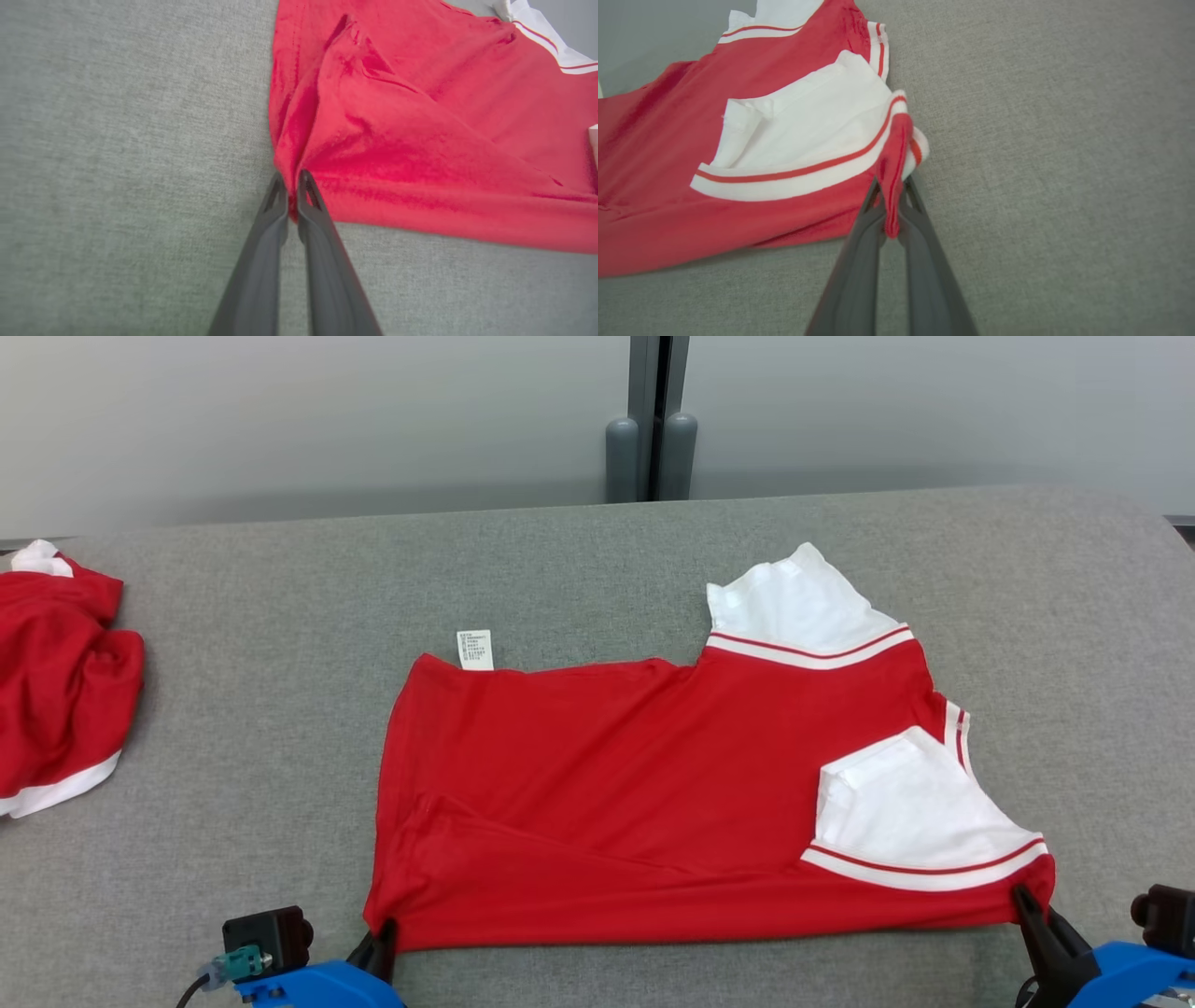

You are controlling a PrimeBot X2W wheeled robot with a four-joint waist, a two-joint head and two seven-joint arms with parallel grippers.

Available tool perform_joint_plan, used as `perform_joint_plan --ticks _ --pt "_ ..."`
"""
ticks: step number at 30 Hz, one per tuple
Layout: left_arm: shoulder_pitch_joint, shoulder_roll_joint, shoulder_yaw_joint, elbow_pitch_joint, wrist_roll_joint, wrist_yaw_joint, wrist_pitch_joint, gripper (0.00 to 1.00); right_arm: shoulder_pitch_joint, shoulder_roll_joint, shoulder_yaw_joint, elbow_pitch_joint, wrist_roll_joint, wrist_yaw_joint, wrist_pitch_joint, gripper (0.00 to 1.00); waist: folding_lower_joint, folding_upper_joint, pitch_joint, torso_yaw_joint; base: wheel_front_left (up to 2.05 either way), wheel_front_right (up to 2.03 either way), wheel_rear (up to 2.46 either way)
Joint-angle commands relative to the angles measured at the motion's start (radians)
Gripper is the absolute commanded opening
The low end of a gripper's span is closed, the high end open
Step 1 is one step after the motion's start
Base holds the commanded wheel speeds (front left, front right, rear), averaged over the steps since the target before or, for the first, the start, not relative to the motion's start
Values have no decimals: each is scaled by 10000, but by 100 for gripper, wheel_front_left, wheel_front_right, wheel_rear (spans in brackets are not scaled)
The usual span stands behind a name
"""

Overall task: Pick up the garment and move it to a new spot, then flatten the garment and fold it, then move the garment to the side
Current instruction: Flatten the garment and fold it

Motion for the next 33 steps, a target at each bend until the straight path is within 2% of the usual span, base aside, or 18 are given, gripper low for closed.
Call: perform_joint_plan --ticks 1,2,3,4,5,13,21,28,33 --pt "93 90 24 144 134 121 -99 42 174 12 -184 16 -47 -3 -105 0 1 0 -48 -3 0 0 0" --pt "99 54 -6 194 136 128 -120 91 208 31 -232 77 -121 -5 -93 4 1 0 -72 2 0 0 0" --pt "121 -9 -9 293 61 118 -179 100 258 55 -410 201 -155 -9 -67 43 1 0 -136 2 0 0 0" --pt "140 -43 -11 329 37 108 -188 100 265 78 -443 249 -177 -5 -55 48 1 0 -171 0 0 0 0" --pt "159 -76 -18 367 41 112 -208 100 262 106 -463 278 -192 0 -64 100 1 0 -200 -2 0 0 0" --pt "269 172 238 378 24 210 -363 100 410 144 -828 255 -498 0 -255 100 1 0 -404 -48 0 0 0" --pt "-1202 1179 279 -191 583 40 257 100 -284 145 -593 -333 -812 0 -205 100 1 0 -325 -119 0 0 0" --pt "-3568 1773 -166 80 1159 -558 1466 100 -1217 38 79 -694 -1065 0 88 100 1 0 228 -286 0 0 0" --pt "-5015 1728 -627 807 1469 -1068 2218 100 -2011 -112 784 -773 -1066 0 242 100 1 0 922 -564 0 0 0"
